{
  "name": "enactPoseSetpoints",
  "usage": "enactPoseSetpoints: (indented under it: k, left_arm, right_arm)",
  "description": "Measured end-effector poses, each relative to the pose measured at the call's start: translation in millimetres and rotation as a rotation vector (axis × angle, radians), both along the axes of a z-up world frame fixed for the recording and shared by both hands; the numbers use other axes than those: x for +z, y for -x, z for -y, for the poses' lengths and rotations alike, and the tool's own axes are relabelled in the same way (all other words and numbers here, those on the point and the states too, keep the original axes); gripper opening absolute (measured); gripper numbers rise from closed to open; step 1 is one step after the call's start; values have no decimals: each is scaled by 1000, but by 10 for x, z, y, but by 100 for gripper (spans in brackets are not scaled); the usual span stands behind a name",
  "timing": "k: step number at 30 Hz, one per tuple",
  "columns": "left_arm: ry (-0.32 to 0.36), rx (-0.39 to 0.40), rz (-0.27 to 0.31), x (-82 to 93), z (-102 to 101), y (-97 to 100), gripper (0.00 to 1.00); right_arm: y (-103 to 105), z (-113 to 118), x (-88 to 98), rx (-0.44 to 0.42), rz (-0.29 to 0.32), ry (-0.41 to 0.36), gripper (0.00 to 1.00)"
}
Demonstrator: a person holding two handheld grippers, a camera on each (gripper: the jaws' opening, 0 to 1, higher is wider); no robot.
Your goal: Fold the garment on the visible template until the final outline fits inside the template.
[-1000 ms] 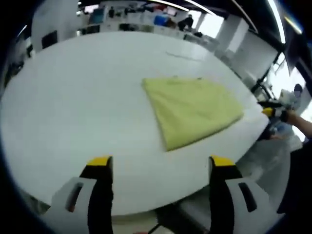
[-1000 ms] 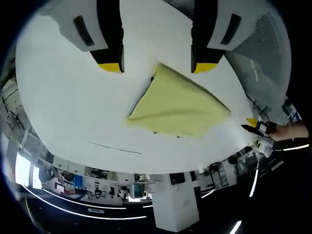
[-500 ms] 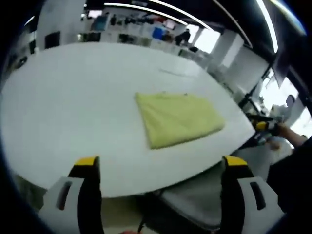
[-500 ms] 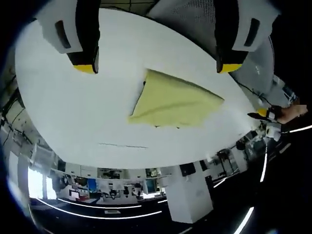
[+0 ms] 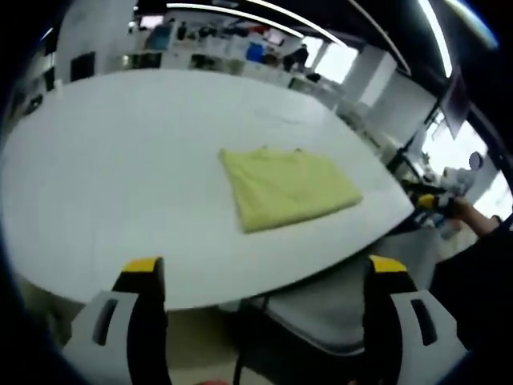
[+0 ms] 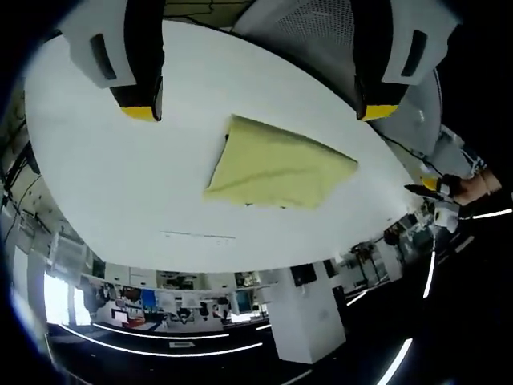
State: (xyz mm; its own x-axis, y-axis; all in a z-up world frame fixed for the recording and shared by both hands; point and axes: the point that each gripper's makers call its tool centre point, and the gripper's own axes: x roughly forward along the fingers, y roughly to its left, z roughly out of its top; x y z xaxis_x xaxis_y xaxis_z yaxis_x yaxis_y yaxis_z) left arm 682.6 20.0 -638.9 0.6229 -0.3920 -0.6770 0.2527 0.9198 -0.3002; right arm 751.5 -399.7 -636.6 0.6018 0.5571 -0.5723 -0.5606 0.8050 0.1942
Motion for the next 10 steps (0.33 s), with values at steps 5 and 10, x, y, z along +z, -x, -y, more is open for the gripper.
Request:
enactPoseSetpoints:
  k: [5, 10]
  left_arm:
    - [21, -21, 7, 18, 144, -15, 99]
    - [10, -22, 10, 5, 139, -38, 99]
  right_arm:
    - [-6, -39, 16, 15, 18, 9, 100]
    - [-2, -41, -47, 7, -7, -14, 100]
